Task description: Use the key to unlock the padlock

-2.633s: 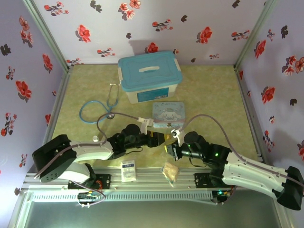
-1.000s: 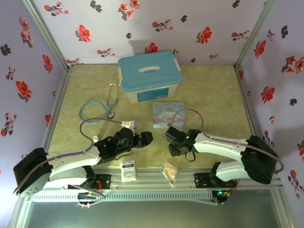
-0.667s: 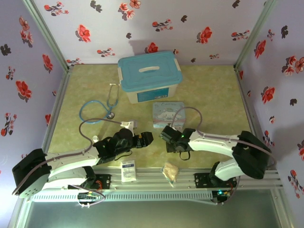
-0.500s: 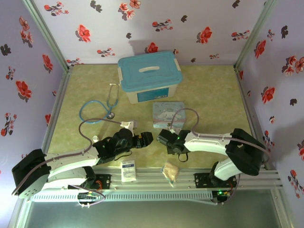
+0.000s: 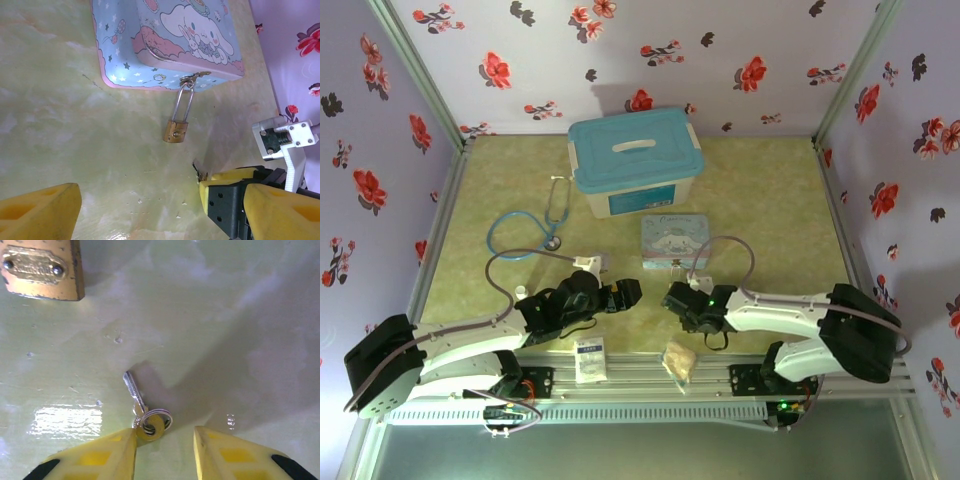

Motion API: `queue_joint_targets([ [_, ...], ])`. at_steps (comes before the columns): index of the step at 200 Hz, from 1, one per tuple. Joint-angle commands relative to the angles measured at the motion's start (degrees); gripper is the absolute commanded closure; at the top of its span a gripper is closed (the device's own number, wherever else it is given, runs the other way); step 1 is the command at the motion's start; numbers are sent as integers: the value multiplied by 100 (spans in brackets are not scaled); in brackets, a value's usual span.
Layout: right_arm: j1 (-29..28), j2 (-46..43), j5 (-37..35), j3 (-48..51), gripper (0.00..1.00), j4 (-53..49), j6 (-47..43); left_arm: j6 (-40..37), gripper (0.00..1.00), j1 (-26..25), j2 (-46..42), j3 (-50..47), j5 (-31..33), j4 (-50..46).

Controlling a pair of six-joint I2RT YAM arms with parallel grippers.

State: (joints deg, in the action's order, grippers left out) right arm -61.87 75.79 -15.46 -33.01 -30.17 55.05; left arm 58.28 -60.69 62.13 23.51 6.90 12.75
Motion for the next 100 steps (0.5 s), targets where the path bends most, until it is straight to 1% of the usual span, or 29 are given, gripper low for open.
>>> queue_joint_targets([
  [1, 60, -71, -6, 291, 66, 346, -157, -107, 15, 30, 2, 101, 91, 3],
  [18, 137, -194, 52, 447, 64, 659, -293, -98, 15, 33, -7, 92, 91, 17],
  [41, 228, -379, 23, 544, 64, 923, -475, -115, 15, 31, 9, 110, 86, 17],
  [67, 349, -317, 68, 640, 70, 1009, -485, -133, 15, 33, 27, 119, 84, 34],
  [79, 351, -201, 100, 663, 70, 1102, -535, -128, 15, 31, 36, 115, 84, 51],
  [89, 350, -103, 154, 682, 73, 1239, -584, -124, 15, 31, 53, 106, 86, 69],
  [100, 350, 1, 195, 652, 74, 1337, -678, -124, 15, 31, 66, 97, 90, 85],
])
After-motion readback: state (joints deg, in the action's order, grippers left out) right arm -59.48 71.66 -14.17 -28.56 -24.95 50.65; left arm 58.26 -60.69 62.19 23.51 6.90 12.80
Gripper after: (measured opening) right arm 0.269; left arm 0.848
